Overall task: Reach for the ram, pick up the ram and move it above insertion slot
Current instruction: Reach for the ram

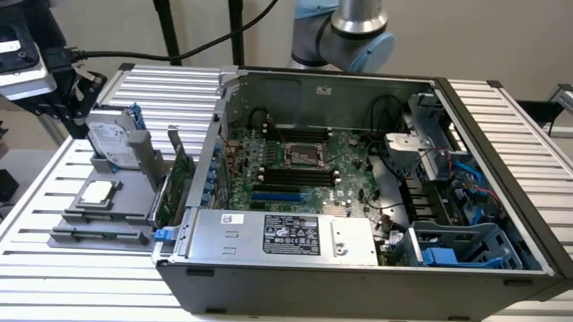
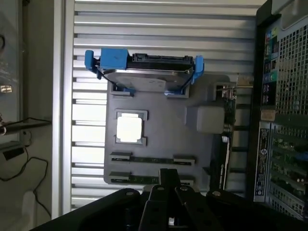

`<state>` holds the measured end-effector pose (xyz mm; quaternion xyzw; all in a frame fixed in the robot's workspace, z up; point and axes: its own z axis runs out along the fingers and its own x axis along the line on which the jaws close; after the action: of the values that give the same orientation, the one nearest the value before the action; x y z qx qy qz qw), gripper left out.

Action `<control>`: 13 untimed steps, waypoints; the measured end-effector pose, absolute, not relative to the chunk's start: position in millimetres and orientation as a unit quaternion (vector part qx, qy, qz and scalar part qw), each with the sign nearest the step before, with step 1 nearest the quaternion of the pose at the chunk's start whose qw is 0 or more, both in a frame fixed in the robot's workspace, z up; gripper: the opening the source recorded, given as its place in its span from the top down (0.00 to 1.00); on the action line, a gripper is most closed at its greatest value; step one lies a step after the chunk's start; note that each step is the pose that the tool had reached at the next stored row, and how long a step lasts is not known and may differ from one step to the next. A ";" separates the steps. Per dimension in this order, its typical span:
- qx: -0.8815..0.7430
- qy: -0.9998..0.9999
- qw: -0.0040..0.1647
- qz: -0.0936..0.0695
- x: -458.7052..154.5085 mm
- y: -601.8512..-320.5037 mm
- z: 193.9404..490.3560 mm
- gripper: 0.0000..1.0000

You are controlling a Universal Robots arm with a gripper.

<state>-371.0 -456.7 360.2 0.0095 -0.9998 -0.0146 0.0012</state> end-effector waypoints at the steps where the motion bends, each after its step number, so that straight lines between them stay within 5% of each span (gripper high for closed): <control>1: 0.010 -1.000 0.001 -0.015 -371.2 -460.1 359.6 0.89; 13: 0.010 -1.000 0.002 -0.012 -378.6 -493.2 354.5 0.89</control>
<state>-378.6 -493.2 354.5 0.0095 -0.9999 -0.0120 0.0015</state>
